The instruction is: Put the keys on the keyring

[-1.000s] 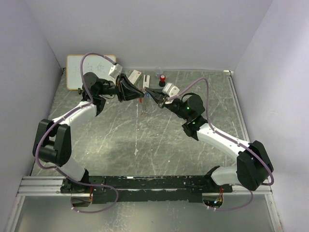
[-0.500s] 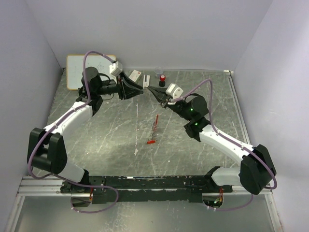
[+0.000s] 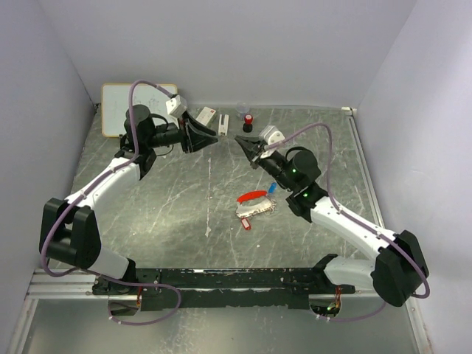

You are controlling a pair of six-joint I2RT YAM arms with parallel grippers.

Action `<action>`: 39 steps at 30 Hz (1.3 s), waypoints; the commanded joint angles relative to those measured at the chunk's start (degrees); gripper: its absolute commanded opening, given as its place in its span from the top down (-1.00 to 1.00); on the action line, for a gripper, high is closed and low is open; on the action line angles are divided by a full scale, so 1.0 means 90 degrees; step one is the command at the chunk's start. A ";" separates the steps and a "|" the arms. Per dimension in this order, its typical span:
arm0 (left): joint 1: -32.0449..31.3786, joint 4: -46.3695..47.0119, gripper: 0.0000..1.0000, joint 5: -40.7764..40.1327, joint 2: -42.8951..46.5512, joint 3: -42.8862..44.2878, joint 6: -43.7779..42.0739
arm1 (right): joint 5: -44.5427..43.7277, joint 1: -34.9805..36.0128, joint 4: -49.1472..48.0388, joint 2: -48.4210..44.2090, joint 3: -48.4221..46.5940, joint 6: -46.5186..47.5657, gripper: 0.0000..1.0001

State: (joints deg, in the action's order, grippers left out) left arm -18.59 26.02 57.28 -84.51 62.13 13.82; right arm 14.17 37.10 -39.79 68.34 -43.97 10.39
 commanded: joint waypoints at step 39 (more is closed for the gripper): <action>-0.1239 -0.1070 0.10 -0.1487 -0.0351 -0.0204 -0.0843 | -0.1748 -0.1494 0.5960 0.1829 -0.0208 -0.4500 0.02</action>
State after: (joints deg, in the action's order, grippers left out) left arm -28.40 17.26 45.15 -86.74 58.43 7.57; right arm -3.25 23.88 13.61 86.91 -48.03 -28.82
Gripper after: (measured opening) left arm 0.453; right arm 0.519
